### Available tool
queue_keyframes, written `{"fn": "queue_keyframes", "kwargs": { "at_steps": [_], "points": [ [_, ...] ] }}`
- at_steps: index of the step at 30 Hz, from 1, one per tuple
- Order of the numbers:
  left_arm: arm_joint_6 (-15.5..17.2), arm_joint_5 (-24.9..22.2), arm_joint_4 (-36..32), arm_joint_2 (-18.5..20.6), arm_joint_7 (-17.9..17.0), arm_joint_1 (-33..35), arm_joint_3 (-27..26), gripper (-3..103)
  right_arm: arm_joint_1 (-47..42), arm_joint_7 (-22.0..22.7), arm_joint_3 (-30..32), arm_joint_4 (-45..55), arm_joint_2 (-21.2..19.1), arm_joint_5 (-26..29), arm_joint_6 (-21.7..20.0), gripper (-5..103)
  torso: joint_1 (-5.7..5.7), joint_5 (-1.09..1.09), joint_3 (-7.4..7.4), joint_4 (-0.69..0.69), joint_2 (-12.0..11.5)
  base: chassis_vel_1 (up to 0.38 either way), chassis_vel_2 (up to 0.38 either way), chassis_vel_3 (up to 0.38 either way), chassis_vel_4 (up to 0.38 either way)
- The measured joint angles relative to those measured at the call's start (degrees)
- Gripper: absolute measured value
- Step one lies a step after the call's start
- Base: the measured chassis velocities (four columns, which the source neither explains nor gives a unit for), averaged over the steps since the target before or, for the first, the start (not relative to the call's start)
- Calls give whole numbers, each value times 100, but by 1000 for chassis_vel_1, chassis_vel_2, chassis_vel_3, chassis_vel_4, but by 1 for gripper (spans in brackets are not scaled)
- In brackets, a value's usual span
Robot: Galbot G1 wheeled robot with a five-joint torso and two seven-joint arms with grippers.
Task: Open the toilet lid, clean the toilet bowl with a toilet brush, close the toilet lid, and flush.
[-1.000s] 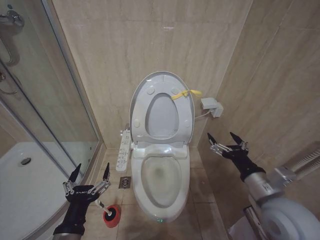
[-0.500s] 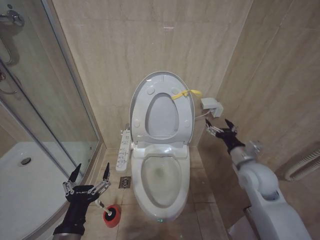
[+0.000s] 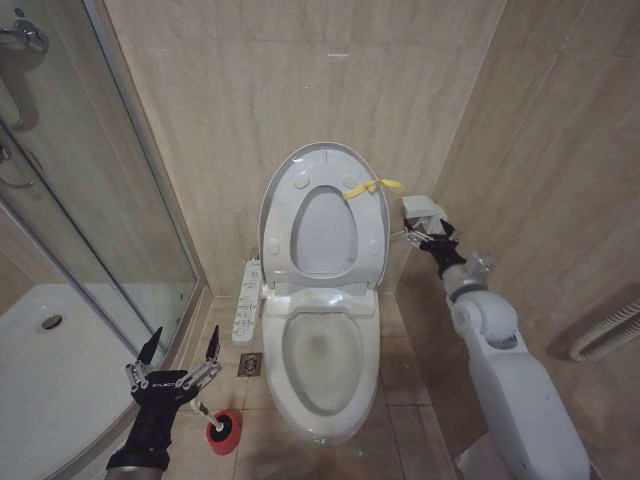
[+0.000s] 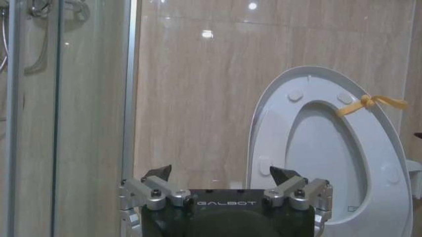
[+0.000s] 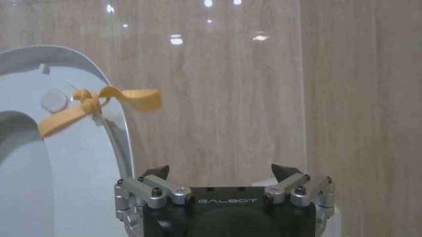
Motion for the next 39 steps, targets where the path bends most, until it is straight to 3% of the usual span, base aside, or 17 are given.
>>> {"fn": "queue_keyframes", "kwargs": {
  "at_steps": [10,39],
  "points": [
    [0,0,0,0,0,0,0,100,300,122,-158,-60,140,-114,87,100,0,0,0,0,0,0,0,0,0],
    [0,0,0,0,0,0,0,100,-137,198,168,245,-173,-100,308,100,1,1,0,1,0,-46,40,46,-45]
  ]
}}
